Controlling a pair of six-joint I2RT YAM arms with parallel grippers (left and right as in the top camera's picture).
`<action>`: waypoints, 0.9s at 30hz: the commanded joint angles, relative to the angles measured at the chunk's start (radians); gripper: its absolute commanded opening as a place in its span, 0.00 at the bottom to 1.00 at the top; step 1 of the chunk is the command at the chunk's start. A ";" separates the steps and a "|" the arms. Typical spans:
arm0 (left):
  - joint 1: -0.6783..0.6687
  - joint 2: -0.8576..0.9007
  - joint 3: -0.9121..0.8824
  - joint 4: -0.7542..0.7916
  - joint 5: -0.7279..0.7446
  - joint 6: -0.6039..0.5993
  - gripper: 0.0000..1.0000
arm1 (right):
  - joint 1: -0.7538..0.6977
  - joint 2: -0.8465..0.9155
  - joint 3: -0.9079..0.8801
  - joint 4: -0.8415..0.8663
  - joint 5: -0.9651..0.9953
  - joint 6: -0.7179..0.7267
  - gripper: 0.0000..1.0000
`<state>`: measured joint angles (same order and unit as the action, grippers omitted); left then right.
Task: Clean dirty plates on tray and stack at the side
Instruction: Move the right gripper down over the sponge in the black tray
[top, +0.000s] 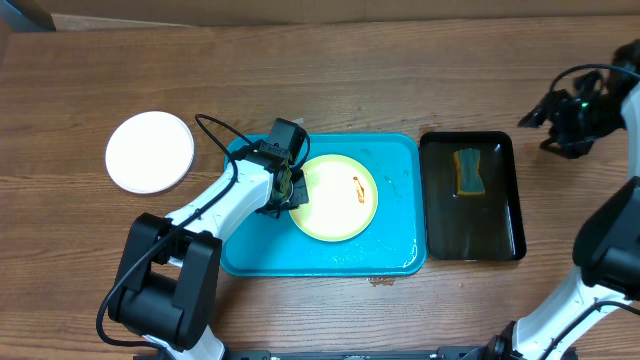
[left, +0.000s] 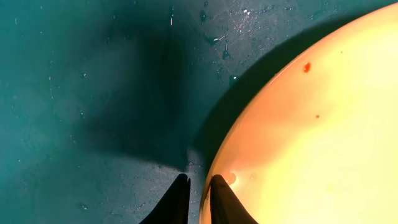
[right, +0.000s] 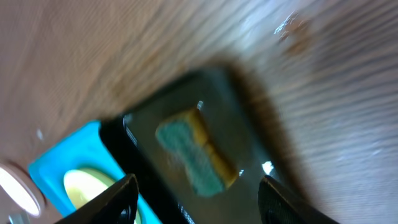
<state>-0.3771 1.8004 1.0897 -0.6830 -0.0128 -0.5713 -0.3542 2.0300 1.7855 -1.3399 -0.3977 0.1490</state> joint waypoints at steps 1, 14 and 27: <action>0.003 0.012 -0.011 0.004 -0.016 -0.009 0.15 | 0.085 -0.012 0.014 -0.022 0.043 -0.024 0.64; 0.003 0.012 -0.011 0.002 -0.017 -0.008 0.15 | 0.317 -0.012 -0.122 0.008 0.458 0.038 0.65; 0.003 0.012 -0.011 0.003 -0.017 -0.008 0.16 | 0.366 -0.010 -0.380 0.398 0.456 0.031 0.62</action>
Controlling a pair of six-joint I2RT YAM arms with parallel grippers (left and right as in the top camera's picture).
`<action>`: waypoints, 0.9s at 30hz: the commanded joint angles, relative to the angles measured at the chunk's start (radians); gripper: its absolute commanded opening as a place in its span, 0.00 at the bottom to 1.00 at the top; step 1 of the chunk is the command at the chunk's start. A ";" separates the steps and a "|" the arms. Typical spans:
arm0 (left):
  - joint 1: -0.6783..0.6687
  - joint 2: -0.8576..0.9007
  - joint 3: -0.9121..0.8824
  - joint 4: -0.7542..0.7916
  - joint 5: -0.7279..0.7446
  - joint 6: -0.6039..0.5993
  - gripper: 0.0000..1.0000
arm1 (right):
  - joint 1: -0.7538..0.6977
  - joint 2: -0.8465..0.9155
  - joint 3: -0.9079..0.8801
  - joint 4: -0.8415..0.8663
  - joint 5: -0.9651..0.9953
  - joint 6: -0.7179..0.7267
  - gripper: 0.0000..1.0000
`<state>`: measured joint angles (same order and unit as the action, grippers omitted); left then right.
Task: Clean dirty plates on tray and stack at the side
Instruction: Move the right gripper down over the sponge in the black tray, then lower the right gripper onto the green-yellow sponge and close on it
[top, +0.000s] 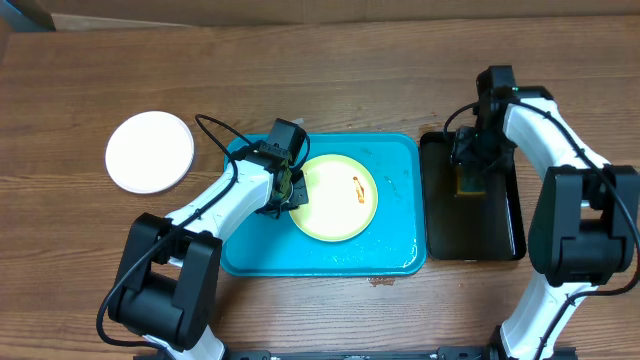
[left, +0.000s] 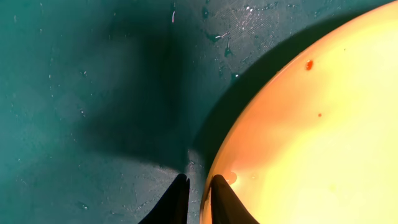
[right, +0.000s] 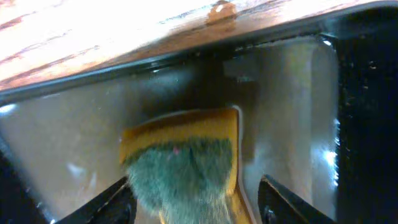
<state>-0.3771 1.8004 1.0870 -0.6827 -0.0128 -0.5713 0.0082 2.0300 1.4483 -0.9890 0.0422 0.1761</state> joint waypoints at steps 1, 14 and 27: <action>0.003 0.012 -0.008 0.003 -0.017 -0.008 0.16 | 0.004 -0.010 -0.054 0.062 0.016 0.004 0.62; 0.003 0.012 -0.008 0.003 -0.016 -0.008 0.17 | 0.004 -0.010 -0.066 -0.008 -0.085 0.005 0.97; 0.003 0.012 -0.008 0.003 -0.016 -0.009 0.20 | 0.004 -0.010 -0.066 -0.095 -0.085 0.008 0.66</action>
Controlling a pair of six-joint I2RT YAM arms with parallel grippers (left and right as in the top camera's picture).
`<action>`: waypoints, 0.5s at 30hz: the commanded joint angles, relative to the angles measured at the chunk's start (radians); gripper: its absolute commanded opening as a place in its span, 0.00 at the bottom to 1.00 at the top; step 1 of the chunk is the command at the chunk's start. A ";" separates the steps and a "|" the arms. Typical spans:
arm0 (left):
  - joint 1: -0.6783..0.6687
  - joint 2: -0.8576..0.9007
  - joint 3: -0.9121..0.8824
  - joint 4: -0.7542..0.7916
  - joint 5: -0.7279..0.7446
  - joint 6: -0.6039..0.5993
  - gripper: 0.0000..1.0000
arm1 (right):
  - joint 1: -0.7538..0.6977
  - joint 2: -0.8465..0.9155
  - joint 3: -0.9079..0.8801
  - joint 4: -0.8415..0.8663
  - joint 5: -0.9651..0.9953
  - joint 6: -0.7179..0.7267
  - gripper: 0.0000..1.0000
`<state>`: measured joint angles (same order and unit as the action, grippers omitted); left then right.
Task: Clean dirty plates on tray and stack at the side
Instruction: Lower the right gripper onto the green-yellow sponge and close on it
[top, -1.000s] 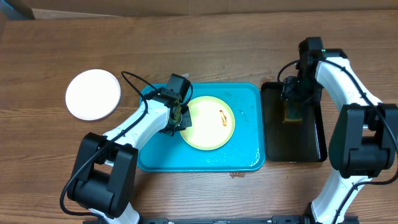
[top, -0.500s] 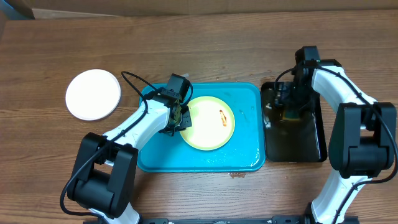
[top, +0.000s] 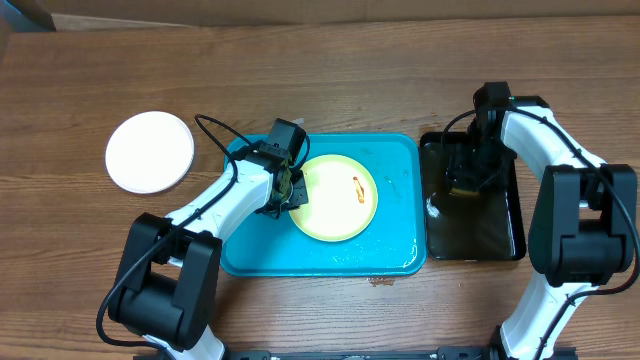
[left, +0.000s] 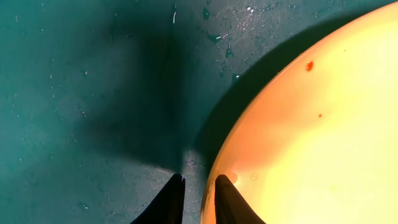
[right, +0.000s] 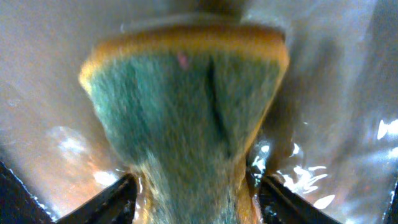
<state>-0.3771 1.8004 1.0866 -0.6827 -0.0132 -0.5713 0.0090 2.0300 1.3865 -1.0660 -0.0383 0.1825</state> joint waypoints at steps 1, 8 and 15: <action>0.003 0.012 -0.008 0.003 -0.016 -0.009 0.20 | 0.003 -0.010 -0.004 -0.038 -0.005 0.002 0.56; 0.003 0.012 -0.008 0.003 -0.016 -0.008 0.20 | 0.003 -0.010 -0.004 -0.063 -0.005 0.002 0.48; 0.003 0.012 -0.008 0.003 -0.016 -0.009 0.22 | 0.002 -0.010 0.051 -0.064 0.053 0.001 0.86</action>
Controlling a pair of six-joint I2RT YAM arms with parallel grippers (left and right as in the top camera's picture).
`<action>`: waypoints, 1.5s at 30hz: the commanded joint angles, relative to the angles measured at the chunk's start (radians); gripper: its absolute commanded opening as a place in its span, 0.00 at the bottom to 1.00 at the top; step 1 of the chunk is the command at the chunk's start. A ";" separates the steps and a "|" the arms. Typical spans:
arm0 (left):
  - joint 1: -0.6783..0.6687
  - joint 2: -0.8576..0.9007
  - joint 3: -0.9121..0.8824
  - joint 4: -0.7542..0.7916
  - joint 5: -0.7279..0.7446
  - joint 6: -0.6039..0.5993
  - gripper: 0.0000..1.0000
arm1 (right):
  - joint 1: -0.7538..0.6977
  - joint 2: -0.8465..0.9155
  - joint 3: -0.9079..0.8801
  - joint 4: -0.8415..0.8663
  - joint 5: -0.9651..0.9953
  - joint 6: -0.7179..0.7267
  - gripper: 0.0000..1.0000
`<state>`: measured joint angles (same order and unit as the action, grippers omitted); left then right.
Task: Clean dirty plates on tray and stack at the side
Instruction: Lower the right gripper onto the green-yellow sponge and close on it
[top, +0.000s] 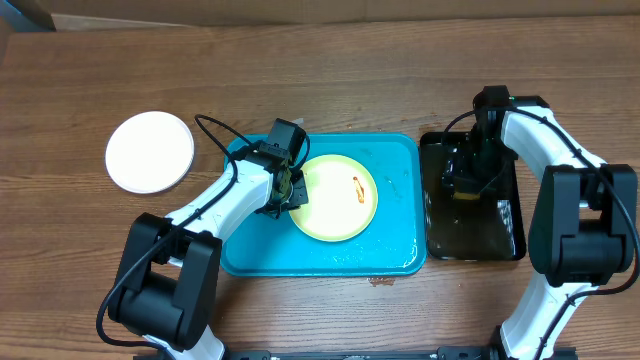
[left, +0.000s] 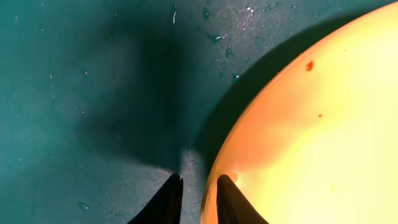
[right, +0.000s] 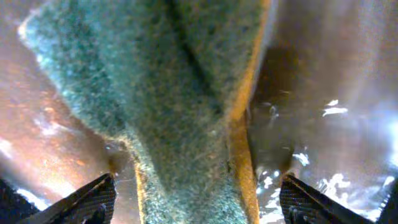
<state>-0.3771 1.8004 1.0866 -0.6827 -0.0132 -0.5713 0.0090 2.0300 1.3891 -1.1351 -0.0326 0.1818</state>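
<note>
A yellow plate with a red smear lies on the teal tray. My left gripper sits at the plate's left rim. In the left wrist view its jaws straddle that rim narrowly, one finger over the tray and one over the plate. My right gripper is down in the black water tray. It is open, its fingers either side of the green-and-yellow sponge, which fills the right wrist view.
A clean white plate lies on the wooden table left of the teal tray. Water droplets dot the teal tray. The black tray holds shallow water and sits right beside the teal tray's right edge.
The right gripper sits lower over the sponge, and its fingers show wider apart in its wrist view. The left fingers stand a touch farther apart on the plate rim. The plate has not moved.
The right gripper was first raised at the far right, away from the black tray. It then stood open over the sponge, and later hung just above it. Now it is round the sponge. The left gripper stayed at the yellow plate's rim throughout.
</note>
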 joint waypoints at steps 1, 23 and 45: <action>0.003 0.012 -0.008 0.003 -0.016 -0.009 0.22 | 0.002 -0.010 0.058 0.018 0.066 0.002 0.86; 0.003 0.012 -0.008 0.003 -0.015 -0.009 0.23 | 0.003 -0.010 0.024 0.139 0.039 0.002 0.36; 0.003 0.012 -0.008 0.003 -0.013 -0.009 0.24 | 0.003 -0.010 0.032 0.093 0.038 0.002 0.49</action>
<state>-0.3771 1.8004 1.0866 -0.6807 -0.0132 -0.5713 0.0090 2.0300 1.4200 -1.0393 0.0071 0.1822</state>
